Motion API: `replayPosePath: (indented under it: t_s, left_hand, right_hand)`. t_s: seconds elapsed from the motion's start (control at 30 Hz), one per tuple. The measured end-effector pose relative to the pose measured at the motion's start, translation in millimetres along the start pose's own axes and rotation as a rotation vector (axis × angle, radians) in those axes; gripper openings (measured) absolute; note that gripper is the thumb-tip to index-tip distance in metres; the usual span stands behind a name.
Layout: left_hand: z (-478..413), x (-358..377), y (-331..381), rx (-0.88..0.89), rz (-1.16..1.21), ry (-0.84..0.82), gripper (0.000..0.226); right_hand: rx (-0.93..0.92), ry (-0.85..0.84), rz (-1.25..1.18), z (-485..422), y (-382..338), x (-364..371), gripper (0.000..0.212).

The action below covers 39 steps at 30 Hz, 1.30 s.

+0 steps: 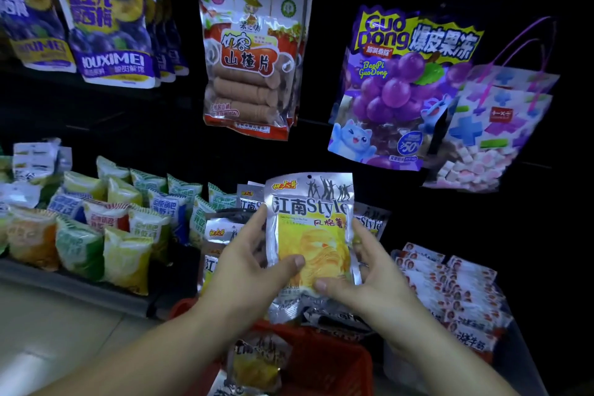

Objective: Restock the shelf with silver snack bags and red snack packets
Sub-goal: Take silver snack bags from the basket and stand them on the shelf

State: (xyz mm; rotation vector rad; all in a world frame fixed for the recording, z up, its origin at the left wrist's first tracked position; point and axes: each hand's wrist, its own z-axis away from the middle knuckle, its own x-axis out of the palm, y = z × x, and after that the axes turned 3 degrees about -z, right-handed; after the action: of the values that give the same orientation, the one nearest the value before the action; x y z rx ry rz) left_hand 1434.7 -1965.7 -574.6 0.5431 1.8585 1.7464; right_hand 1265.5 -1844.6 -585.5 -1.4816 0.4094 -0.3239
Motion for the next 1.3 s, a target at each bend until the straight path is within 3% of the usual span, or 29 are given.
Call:
replayPosePath:
  t_s: [0.1,0.27,0.4,0.6,0.73,0.87,0.97,1.03,1.13,1.23,1.3]
  left_hand:
    - [-0.2,-4.2,0.0,-0.004,0.014,-0.028,0.093]
    - [11.0,-7.3,3.8,-0.085,-0.071,-0.287,0.114]
    - [13.4,-7.4,8.6,-0.099,-0.085,-0.234,0.11]
    - [9.3,-26.3,18.1,-0.075,-0.113,-0.311,0.107]
    - [15.2,-21.6,15.3,-0.053,-0.1,-0.311,0.095]
    - [18.7,-8.7,10.0,-0.075,-0.017,-0.142,0.067]
    - [22.0,-1.1,9.8,-0.074,-0.003,-0.18,0.039]
    - [23.0,2.4,8.8,-0.073,0.022,-0.185,0.039]
    - [21.9,8.8,1.4,-0.04,-0.074,-0.084,0.046]
    - [28.4,25.6,-2.4,0.073,-0.142,-0.045,0.049]
    - [33.5,36.9,-9.4,0.212,-0.246,-0.086,0.046]
  right_hand:
    - [0.001,-0.045,0.038,1.2,-1.6,-2.5,0.123]
    - [-0.032,0.117,0.099,1.4,-6.9,-9.5,0.109]
    - [0.031,-0.051,0.166,11.6,-14.0,-11.5,0.113]
    - [0.068,-0.111,0.26,10.3,-20.4,-26.0,0.11]
    - [0.071,-0.01,0.326,10.7,-14.6,-28.9,0.096]
    - [0.04,-0.006,0.226,12.2,-19.8,-27.2,0.072]
    - [0.011,-0.086,0.37,19.6,-19.9,-22.1,0.089]
    - [-0.005,-0.007,0.496,18.9,-13.8,-19.4,0.092]
    - [-0.128,0.268,0.645,14.6,-11.4,-17.1,0.07]
    - [-0.211,0.161,0.299,15.0,-11.7,-5.5,0.057]
    - [-0.191,0.039,0.139,17.6,-11.7,6.9,0.062]
